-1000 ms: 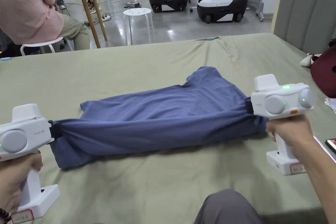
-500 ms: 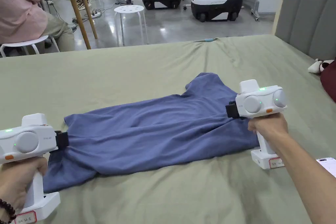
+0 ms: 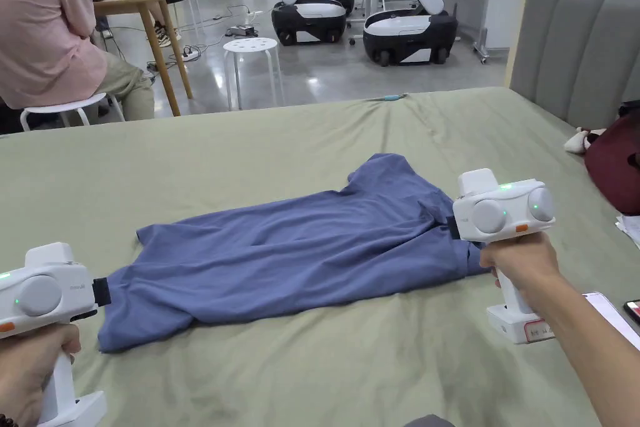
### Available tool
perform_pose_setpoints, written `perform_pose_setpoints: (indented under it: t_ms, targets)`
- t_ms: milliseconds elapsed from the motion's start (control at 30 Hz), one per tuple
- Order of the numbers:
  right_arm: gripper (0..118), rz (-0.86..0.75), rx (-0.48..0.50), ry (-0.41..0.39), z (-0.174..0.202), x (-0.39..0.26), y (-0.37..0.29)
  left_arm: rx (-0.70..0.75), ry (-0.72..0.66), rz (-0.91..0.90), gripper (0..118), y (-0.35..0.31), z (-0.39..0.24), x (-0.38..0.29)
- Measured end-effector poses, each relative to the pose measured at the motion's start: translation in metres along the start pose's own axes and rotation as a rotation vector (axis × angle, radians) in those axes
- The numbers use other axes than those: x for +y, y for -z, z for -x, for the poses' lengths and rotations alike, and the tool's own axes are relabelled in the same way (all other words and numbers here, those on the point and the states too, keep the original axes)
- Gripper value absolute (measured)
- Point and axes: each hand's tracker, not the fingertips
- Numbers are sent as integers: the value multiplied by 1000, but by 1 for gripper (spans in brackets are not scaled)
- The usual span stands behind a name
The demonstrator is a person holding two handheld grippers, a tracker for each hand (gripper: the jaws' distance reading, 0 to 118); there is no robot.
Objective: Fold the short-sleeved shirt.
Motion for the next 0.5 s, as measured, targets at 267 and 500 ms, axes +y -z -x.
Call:
perform_pose_setpoints:
  t_ms: [267, 500]
  targets:
    - [0, -5, 20, -3, 8, -9, -6, -23, 49, 54, 111, 8, -9, -25]
    - [0, 1, 46, -7, 9, -11, -1, -10, 145, 127, 75, 39, -27, -42]
